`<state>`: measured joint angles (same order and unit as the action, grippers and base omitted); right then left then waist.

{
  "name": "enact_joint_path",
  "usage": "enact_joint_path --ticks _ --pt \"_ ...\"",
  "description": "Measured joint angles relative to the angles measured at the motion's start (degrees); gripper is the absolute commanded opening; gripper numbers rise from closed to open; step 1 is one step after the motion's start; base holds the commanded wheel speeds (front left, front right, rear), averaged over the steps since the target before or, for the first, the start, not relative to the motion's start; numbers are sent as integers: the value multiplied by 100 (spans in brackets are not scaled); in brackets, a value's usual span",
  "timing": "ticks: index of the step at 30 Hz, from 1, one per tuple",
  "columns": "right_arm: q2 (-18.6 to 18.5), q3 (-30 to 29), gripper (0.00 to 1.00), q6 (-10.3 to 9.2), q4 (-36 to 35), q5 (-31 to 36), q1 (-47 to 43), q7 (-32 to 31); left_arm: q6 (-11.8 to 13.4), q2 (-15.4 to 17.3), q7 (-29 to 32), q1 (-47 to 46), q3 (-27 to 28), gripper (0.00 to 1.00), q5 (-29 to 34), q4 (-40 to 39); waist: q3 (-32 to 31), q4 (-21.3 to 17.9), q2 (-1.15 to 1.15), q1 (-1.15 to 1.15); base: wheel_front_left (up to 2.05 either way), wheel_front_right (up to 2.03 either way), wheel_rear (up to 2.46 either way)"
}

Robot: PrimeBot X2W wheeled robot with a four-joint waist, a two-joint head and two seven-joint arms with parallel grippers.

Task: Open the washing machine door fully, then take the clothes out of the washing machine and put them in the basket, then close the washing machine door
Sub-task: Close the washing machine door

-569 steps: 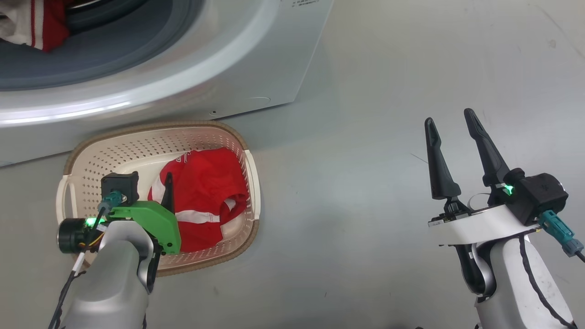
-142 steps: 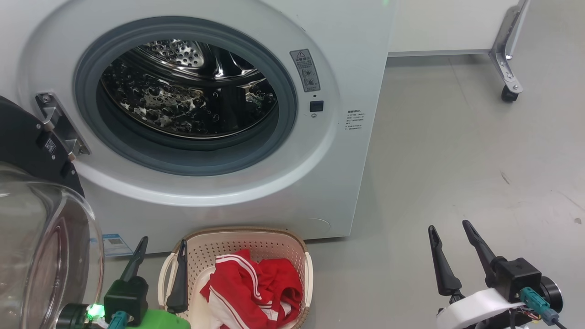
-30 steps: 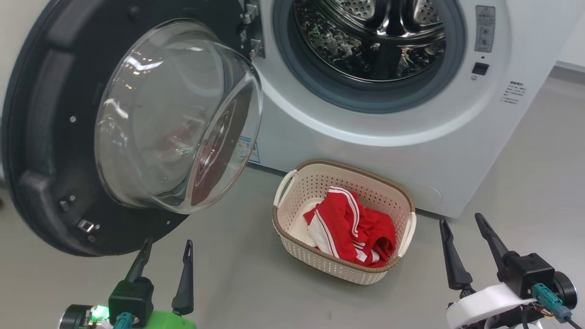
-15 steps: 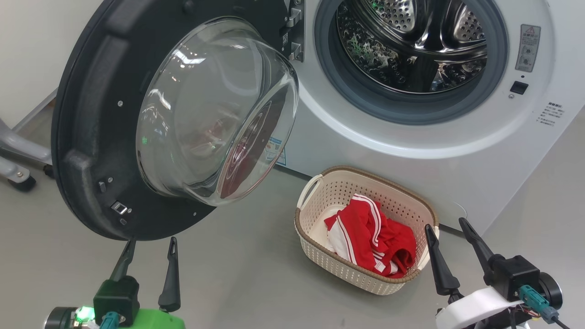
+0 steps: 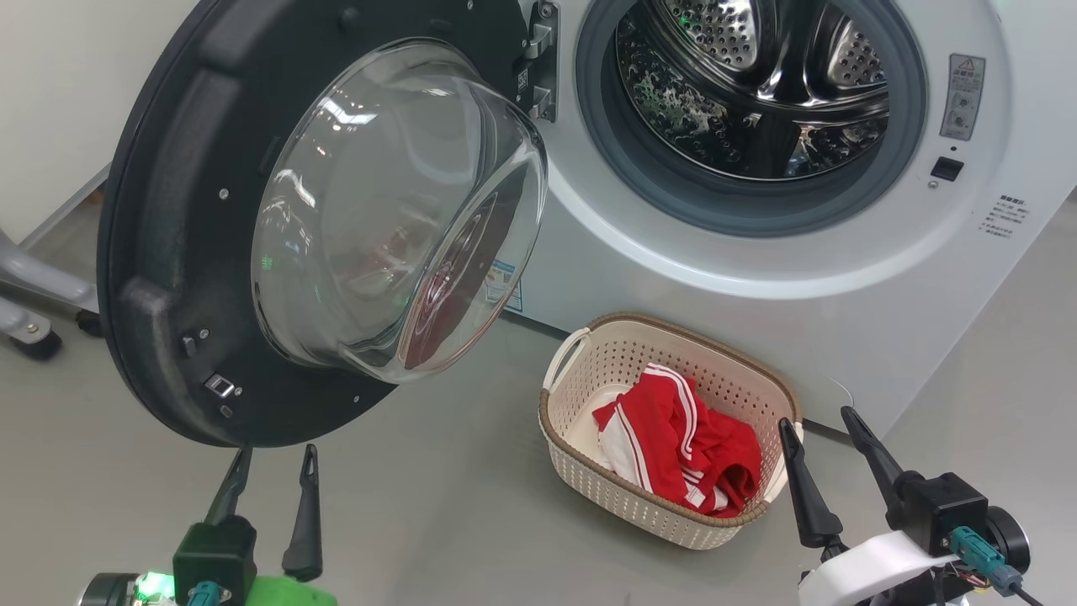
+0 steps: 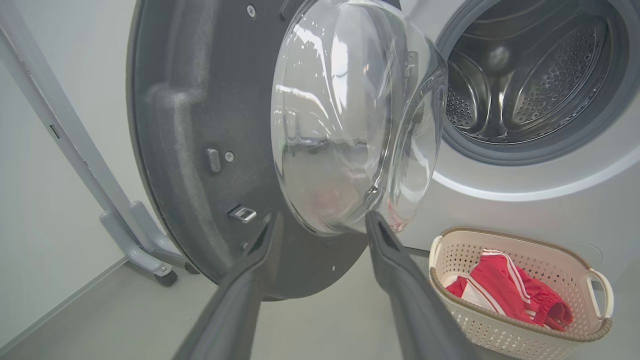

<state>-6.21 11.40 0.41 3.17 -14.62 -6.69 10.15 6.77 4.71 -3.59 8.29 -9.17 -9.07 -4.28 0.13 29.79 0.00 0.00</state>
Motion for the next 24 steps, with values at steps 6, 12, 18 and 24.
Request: enact_joint_path --ticks 6,12,18,24 --pt "19 1 100 -5 1 -9 -1 0 0 -1 0 1 23 0 9 -34 -20 -11 0 0 0 0 0" --pt "18 0 100 -9 0 -9 -1 0 0 -53 -258 1 138 0 -256 -312 -2 -9 0 0 0 0 0" --pt "1 0 100 -10 -2 -9 -1 -1 -155 -100 -547 -3 163 0 -808 -575 30 -1 0 0 0 0 0" --pt "-22 -5 100 -14 -9 -9 0 -21 -488 -194 -787 -20 435 0 -2307 -911 48 7 0 0 0 0 0"
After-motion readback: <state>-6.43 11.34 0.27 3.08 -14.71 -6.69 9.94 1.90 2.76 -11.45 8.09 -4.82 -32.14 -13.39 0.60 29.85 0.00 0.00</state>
